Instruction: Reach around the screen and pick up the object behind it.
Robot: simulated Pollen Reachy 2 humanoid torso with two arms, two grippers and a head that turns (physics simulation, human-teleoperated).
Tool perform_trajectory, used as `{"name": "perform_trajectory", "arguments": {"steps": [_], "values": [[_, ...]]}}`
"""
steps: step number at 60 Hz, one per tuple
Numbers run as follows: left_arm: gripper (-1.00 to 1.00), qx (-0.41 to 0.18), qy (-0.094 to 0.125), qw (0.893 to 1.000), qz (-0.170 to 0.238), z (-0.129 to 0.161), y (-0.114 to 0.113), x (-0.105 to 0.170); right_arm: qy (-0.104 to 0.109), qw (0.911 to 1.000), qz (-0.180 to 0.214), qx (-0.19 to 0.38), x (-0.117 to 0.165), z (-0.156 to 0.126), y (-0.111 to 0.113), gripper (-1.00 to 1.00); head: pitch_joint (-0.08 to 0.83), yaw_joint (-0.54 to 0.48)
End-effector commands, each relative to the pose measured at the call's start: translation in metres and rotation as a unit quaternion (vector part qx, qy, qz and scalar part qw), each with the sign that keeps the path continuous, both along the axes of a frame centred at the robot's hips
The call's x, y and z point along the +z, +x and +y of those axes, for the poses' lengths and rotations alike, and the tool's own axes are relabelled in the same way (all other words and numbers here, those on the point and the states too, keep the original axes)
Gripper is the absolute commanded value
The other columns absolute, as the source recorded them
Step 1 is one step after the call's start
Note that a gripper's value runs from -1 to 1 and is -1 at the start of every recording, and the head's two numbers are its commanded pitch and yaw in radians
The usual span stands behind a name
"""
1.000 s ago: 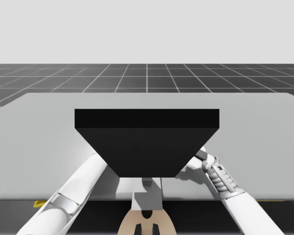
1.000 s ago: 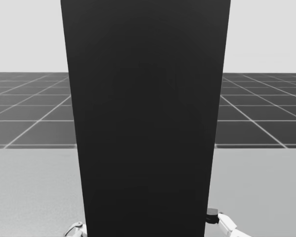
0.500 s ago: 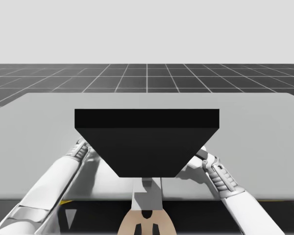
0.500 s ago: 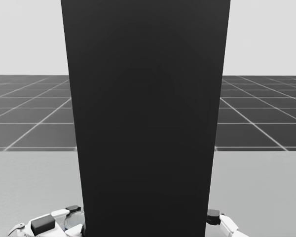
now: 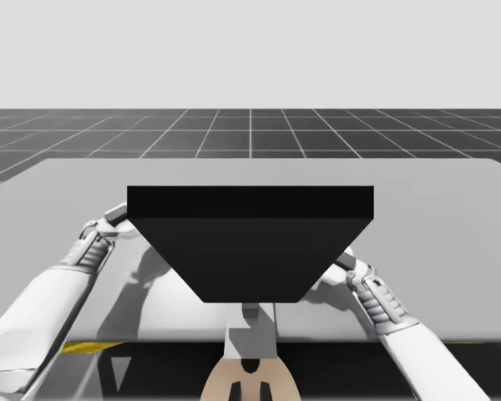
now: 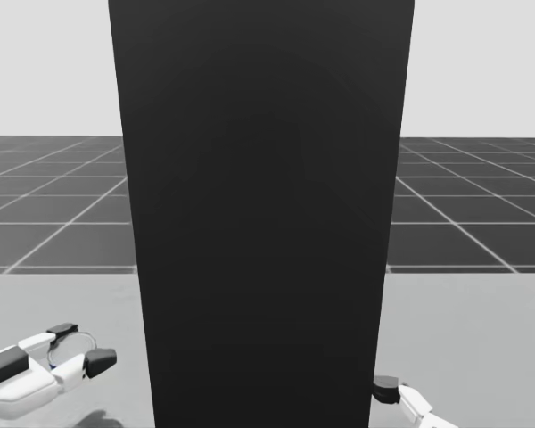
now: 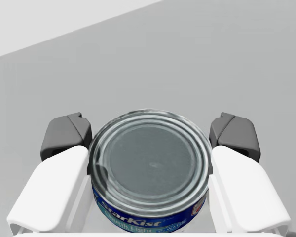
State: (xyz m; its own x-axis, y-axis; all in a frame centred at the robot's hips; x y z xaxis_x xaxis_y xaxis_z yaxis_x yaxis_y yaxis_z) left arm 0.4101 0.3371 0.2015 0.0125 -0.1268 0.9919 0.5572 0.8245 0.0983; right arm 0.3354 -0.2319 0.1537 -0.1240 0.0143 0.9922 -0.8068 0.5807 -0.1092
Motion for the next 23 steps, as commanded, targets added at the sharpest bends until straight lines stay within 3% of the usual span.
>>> {"name": "perform_trajectory", "arguments": {"steps": [1, 12, 23], "values": [[1.0, 0.02, -0.007, 0.997, -0.069, 0.001, -0.003, 0.054, -0.003, 0.9999, 0.013, 0.0, 0.001, -0.002, 0.0, -1.0, 0.16, -0.01], [1.0, 0.04, -0.022, 0.988, -0.146, -0.012, -0.018, 0.11, 0.003, 0.9999, 0.017, -0.002, 0.001, -0.004, 0.0, -1.0, 0.159, -0.01], [1.0, 0.045, -0.052, 0.973, -0.219, -0.032, -0.045, 0.161, 0.007, 0.9997, 0.02, -0.011, 0.001, -0.013, 0.005, -1.0, 0.157, -0.01]]}}
